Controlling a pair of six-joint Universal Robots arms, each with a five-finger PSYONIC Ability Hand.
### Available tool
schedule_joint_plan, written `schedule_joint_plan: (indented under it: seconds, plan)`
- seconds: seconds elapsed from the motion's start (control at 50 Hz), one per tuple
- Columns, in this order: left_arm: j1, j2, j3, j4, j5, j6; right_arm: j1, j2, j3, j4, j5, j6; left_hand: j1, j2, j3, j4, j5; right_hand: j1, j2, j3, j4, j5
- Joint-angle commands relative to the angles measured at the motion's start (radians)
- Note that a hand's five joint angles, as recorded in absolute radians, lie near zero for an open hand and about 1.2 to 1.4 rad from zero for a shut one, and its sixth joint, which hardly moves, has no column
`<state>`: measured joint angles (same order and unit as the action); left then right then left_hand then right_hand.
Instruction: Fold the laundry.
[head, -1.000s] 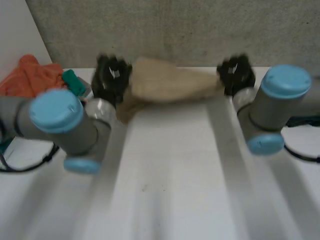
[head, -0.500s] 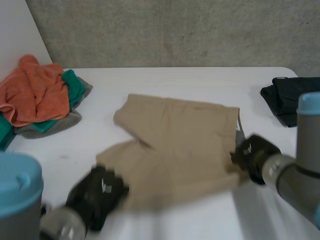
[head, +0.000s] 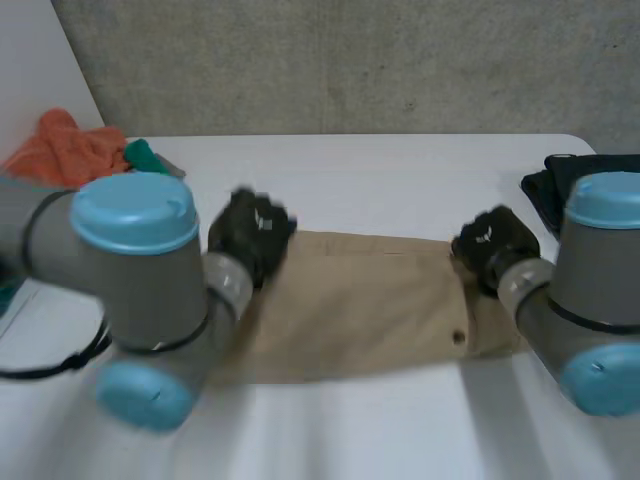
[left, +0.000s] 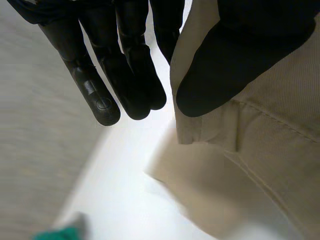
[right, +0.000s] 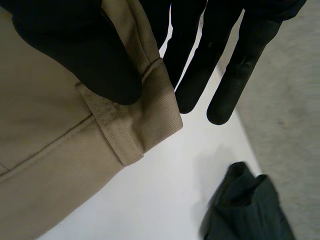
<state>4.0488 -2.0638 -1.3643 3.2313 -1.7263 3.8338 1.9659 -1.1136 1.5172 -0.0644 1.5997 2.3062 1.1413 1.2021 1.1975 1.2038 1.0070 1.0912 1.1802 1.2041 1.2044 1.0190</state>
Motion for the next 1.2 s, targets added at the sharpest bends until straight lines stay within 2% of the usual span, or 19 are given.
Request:
schedule_joint_plan:
  seconds: [0.02,0.1,0.18,0.2,0.22,0.24,0.28,0.3,0.42,0.5,0.52,0.6,0.7,0.84,0.96,1.04,1.06,1.08,1.2]
  plan:
    - [0.035,-0.238,0.158,0.346,-0.035,0.197,0.005,0.184,-0.129,-0.193,0.052,-0.001,0.255,0.194,0.199,0.192,0.215,0.305,0.216,0.192,0.192,0.203]
    - [0.058,-0.367,0.272,0.453,-0.036,0.325,0.005,0.268,-0.186,-0.331,0.068,-0.004,0.255,0.194,0.199,0.192,0.215,0.305,0.216,0.192,0.192,0.203]
    - [0.068,-0.455,0.364,0.502,-0.033,0.346,0.007,0.334,-0.224,-0.451,0.068,-0.024,0.255,0.194,0.199,0.192,0.215,0.305,0.216,0.192,0.192,0.203]
    - [0.068,-0.464,0.376,0.510,-0.033,0.342,0.007,0.351,-0.236,-0.481,0.074,-0.031,0.255,0.194,0.199,0.192,0.215,-0.359,-0.448,-0.472,-0.473,-0.462]
    - [0.068,-0.473,0.392,0.521,-0.030,0.330,0.008,0.356,-0.244,-0.494,0.077,-0.034,0.255,0.194,0.199,0.192,0.215,-0.706,-0.795,-0.819,-0.819,-0.809]
    - [0.068,-0.475,0.393,0.528,-0.030,0.322,0.010,0.359,-0.246,-0.505,0.078,-0.034,-0.029,-0.090,-0.086,-0.092,-0.070,-0.917,-1.006,-1.030,-1.030,-1.019]
    - [0.068,-0.475,0.393,0.539,-0.030,0.310,0.008,0.350,-0.246,-0.506,0.083,-0.016,-0.695,-0.756,-0.752,-0.758,-0.736,-0.917,-1.006,-1.030,-1.030,-1.019]
    - [0.064,-0.469,0.389,0.548,-0.032,0.303,0.008,0.344,-0.240,-0.505,0.083,-0.004,-0.954,-1.015,-1.011,-1.017,-0.995,-0.917,-1.006,-1.030,-1.030,-1.019]
    - [0.045,-0.366,0.297,0.551,-0.038,0.291,-0.018,0.220,-0.189,-0.444,0.052,0.125,-0.967,-1.028,-1.023,-1.029,-1.007,-0.917,-1.006,-1.030,-1.030,-1.019]
    - [0.022,-0.273,0.185,0.551,-0.036,0.256,-0.050,0.077,-0.152,-0.266,-0.029,0.215,-0.967,-1.028,-1.023,-1.029,-1.007,-0.917,-1.006,-1.030,-1.030,-1.019]
    - [0.016,-0.257,0.162,0.551,-0.036,0.245,-0.061,0.033,-0.138,-0.176,-0.067,0.246,-0.967,-1.028,-1.023,-1.029,-1.007,-0.917,-1.006,-1.030,-1.030,-1.019]
    - [0.009,-0.139,0.030,0.536,-0.048,0.178,-0.114,-0.025,-0.105,0.039,-0.130,0.301,-0.967,-1.028,-1.023,-1.029,-1.007,-0.917,-1.006,-1.030,-1.030,-1.019]
    - [0.007,-0.033,-0.099,0.507,-0.056,0.080,-0.168,-0.052,-0.039,0.175,-0.173,0.351,-0.967,-1.028,-1.023,-1.029,-1.007,-0.795,-0.884,-0.908,-0.908,-0.897]
    - [-0.001,0.053,-0.206,0.441,-0.056,-0.075,-0.208,-0.060,0.083,0.143,-0.262,0.344,-0.967,-1.028,-1.023,-1.029,-1.007,-0.745,-0.834,-0.858,-0.858,-0.847]
    - [-0.008,0.056,-0.220,0.423,-0.056,-0.115,-0.216,-0.016,0.109,0.072,-0.276,0.346,-0.967,-1.028,-1.023,-1.029,-1.007,-0.678,-0.767,-0.790,-0.791,-0.780]
    - [-0.011,0.054,-0.220,0.423,-0.056,-0.115,-0.216,0.060,0.100,0.026,-0.262,0.344,-0.967,-1.028,-1.023,-1.029,-1.007,-0.405,-0.494,-0.518,-0.519,-0.508]
    - [-0.011,0.054,-0.219,0.423,-0.056,-0.115,-0.216,0.072,0.093,0.017,-0.258,0.344,-0.967,-1.028,-1.023,-1.029,-1.007,0.058,-0.031,-0.055,-0.055,-0.045]
    - [-0.011,0.054,-0.219,0.421,-0.056,-0.115,-0.219,0.075,0.090,0.014,-0.251,0.346,-0.967,-1.028,-1.023,-1.029,-1.007,0.303,0.214,0.190,0.189,0.200]
    - [-0.011,0.065,-0.222,0.420,-0.056,-0.112,-0.282,0.032,0.113,-0.047,-0.141,0.332,-0.967,-1.028,-1.023,-1.029,-1.007,0.305,0.216,0.192,0.192,0.203]
